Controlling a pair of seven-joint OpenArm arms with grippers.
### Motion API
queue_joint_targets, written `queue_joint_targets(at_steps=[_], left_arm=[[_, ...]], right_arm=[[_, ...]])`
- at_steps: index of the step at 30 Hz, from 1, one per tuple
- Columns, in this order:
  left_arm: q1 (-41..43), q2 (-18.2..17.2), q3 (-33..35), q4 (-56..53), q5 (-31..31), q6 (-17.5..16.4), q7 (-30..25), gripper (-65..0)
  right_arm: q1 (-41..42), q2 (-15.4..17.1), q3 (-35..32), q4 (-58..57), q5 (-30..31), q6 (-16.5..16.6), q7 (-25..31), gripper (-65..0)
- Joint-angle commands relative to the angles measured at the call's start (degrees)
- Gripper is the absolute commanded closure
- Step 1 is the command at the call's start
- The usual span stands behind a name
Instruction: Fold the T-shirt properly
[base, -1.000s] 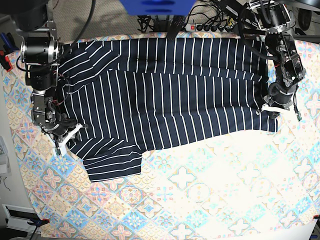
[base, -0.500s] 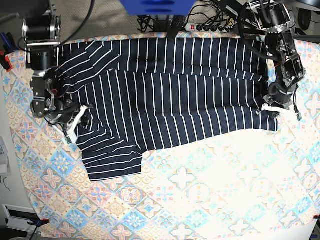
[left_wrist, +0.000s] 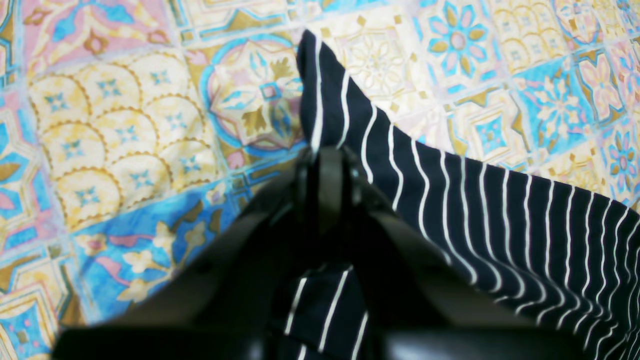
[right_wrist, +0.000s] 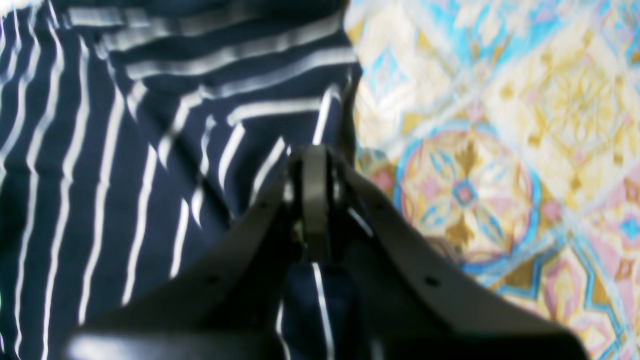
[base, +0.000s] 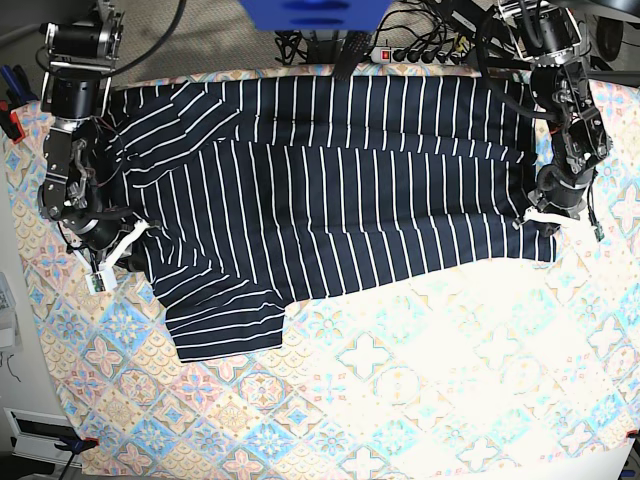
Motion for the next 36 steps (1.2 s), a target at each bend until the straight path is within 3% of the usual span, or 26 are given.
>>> queue_joint_targets(at_steps=[1, 8, 12, 18, 26, 33, 36], left_arm=[[-0.6, -0.8, -0.2, 1.0, -0.4, -0.1, -1.1, 0.0], [-0.6, -0.8, -0.2, 1.0, -0.4, -0.1, -1.1, 0.0], [-0.6, -0.8, -0.2, 1.0, -0.4, -0.1, -1.1, 0.0], [-0.6, -0.8, -0.2, 1.0, -0.4, -0.1, -1.1, 0.0], [-0.6, -0.8, -0.2, 1.0, -0.4, -0.1, -1.1, 0.0], [-0.6, -0.8, -0.2, 0.9, -0.4, -0.1, -1.2, 0.0], [-0.6, -0.8, -0.3, 0.9, -0.4, -0.1, -1.2, 0.0]], right_arm=[[1.2, 1.0, 0.5, 0.7, 0.4, 0.0, 1.5, -2.8], [5.2, 0.9, 0.3, 0.2, -5.4, 0.0, 0.7, -21.4], [6.6, 0.9, 0.1, -3.2, -5.5, 0.0, -0.3, -26.2], [9.8, 0.9, 0.0, -9.7, -5.5, 0.0, -0.2, -26.7], [10.4, 0.5, 0.0, -10.1, -5.5, 0.0, -0.1, -26.7], [12.0, -0.7, -5.4, -14.5, -5.5, 0.0, 2.6, -26.2], [12.1, -0.7, -5.8, -15.8, -5.5, 0.0, 4.5, -19.6]])
